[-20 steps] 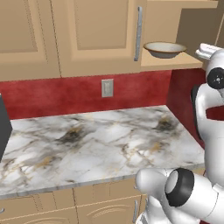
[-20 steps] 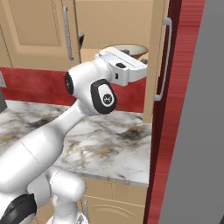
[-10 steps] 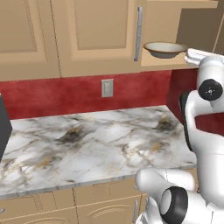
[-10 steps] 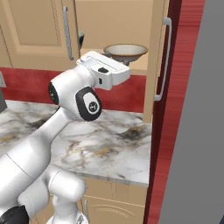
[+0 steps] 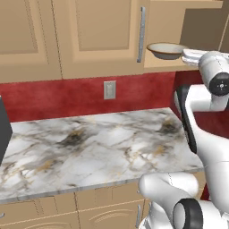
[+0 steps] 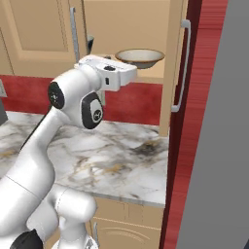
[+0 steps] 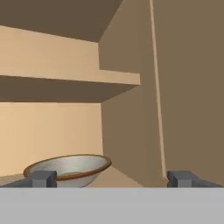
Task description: Move the bowls from the cabinet to the plates on the dining table.
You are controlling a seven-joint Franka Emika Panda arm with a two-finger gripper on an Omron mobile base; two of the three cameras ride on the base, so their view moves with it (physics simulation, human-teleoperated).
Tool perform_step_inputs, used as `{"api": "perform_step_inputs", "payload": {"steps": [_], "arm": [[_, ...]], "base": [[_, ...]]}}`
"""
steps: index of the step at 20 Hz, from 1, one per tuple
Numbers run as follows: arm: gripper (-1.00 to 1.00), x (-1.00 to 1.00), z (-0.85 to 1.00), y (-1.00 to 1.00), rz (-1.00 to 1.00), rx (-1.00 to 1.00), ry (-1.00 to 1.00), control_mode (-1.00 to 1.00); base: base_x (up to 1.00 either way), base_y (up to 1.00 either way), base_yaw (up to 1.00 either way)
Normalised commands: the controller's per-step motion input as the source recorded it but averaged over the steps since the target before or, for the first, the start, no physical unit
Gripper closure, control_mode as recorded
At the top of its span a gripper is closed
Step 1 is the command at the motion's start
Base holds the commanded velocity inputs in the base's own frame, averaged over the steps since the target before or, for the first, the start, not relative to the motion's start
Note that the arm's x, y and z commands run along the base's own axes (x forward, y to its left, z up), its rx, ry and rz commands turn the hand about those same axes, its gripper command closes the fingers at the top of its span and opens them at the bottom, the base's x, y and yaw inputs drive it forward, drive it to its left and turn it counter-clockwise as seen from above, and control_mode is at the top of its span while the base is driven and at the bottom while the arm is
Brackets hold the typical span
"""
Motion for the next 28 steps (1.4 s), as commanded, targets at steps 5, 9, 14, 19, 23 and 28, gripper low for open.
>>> {"api": "perform_step_inputs", "payload": {"steps": [5, 9, 14, 19, 23, 28], "arm": [[-1.0, -0.09, 0.13, 0.25, 0.09, 0.1, 0.16, -1.0], [-1.0, -0.17, 0.12, 0.29, 0.07, 0.08, 0.13, -1.0], [-1.0, -0.2, 0.05, 0.35, 0.07, 0.07, 0.09, -1.0], [-1.0, -0.11, 0.06, 0.43, 0.07, 0.03, 0.09, -1.0], [-1.0, 0.0, 0.09, 0.44, 0.09, 0.01, 0.08, -1.0], [-1.0, 0.04, 0.12, 0.4, 0.09, 0.0, 0.09, -1.0]], "base": [[0.0, 0.0, 0.0], [0.0, 0.0, 0.0], [0.0, 0.0, 0.0], [0.0, 0.0, 0.0], [0.0, 0.0, 0.0], [0.0, 0.0, 0.0]]}}
